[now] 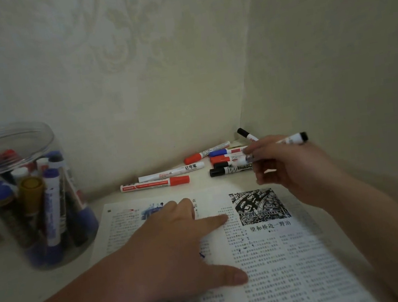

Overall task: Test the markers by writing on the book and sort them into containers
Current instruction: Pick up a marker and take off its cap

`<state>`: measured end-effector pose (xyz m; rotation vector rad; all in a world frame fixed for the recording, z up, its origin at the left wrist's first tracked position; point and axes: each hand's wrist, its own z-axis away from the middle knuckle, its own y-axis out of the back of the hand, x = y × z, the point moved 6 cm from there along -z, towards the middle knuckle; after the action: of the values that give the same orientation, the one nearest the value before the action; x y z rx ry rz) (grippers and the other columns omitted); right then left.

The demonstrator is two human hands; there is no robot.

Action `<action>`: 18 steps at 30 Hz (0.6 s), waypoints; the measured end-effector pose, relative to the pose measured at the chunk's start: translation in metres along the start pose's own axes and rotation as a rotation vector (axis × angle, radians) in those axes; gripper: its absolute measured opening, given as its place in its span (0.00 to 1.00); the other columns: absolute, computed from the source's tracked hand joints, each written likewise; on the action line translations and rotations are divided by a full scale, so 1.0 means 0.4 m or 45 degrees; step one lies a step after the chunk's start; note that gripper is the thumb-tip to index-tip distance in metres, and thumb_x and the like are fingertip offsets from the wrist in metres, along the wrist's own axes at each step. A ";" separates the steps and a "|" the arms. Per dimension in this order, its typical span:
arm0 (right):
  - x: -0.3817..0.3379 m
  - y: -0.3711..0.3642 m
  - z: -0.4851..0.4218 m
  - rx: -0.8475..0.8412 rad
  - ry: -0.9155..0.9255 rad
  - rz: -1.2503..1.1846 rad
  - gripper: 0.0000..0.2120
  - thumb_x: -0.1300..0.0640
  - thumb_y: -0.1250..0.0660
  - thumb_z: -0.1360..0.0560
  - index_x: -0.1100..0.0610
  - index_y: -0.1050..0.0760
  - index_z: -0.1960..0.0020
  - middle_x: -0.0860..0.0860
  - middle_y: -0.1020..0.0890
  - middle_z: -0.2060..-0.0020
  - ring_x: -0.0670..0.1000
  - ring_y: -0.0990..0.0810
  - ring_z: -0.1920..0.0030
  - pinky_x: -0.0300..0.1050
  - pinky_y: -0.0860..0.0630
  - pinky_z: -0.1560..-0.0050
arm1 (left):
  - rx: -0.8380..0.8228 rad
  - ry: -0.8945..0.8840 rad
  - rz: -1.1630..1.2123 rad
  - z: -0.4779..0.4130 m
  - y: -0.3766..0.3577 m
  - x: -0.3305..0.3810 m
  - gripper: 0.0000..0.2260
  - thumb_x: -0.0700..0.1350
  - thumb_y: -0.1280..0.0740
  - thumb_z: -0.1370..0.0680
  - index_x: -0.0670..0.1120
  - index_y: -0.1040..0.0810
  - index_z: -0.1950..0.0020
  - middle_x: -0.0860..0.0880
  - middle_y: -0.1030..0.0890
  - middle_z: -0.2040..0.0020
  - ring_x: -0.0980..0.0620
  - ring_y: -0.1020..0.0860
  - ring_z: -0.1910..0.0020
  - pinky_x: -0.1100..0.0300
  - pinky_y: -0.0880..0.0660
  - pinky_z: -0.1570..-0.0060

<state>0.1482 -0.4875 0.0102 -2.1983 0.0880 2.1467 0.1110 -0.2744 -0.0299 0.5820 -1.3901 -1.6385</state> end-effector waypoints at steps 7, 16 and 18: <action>0.060 -0.067 0.010 -0.052 -0.065 0.286 0.05 0.69 0.30 0.27 0.61 0.19 0.58 0.54 0.23 0.74 0.49 0.23 0.72 0.64 0.19 0.46 | 0.075 0.017 0.012 -0.010 -0.001 -0.005 0.44 0.86 0.47 0.40 0.75 0.52 0.26 0.64 0.39 0.48 0.59 0.38 0.43 0.54 0.34 0.46; 0.048 -0.068 0.007 0.017 0.046 0.532 0.05 0.61 0.28 0.25 0.58 0.21 0.59 0.55 0.21 0.73 0.58 0.19 0.72 0.57 0.22 0.62 | 0.176 0.083 -0.102 -0.027 -0.006 -0.022 0.52 0.87 0.54 0.43 0.67 0.53 0.23 0.58 0.39 0.41 0.56 0.42 0.43 0.50 0.38 0.33; 0.051 -0.076 0.010 -0.017 0.020 0.446 0.04 0.62 0.29 0.24 0.60 0.20 0.57 0.58 0.20 0.72 0.59 0.20 0.71 0.63 0.19 0.57 | 0.165 0.083 -0.087 -0.027 -0.004 -0.023 0.50 0.87 0.52 0.43 0.68 0.51 0.24 0.59 0.41 0.45 0.56 0.43 0.44 0.50 0.38 0.36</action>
<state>0.1474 -0.4567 -0.0101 -2.3554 0.4963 2.2986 0.1238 -0.2724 -0.0362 0.7587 -1.4501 -1.5767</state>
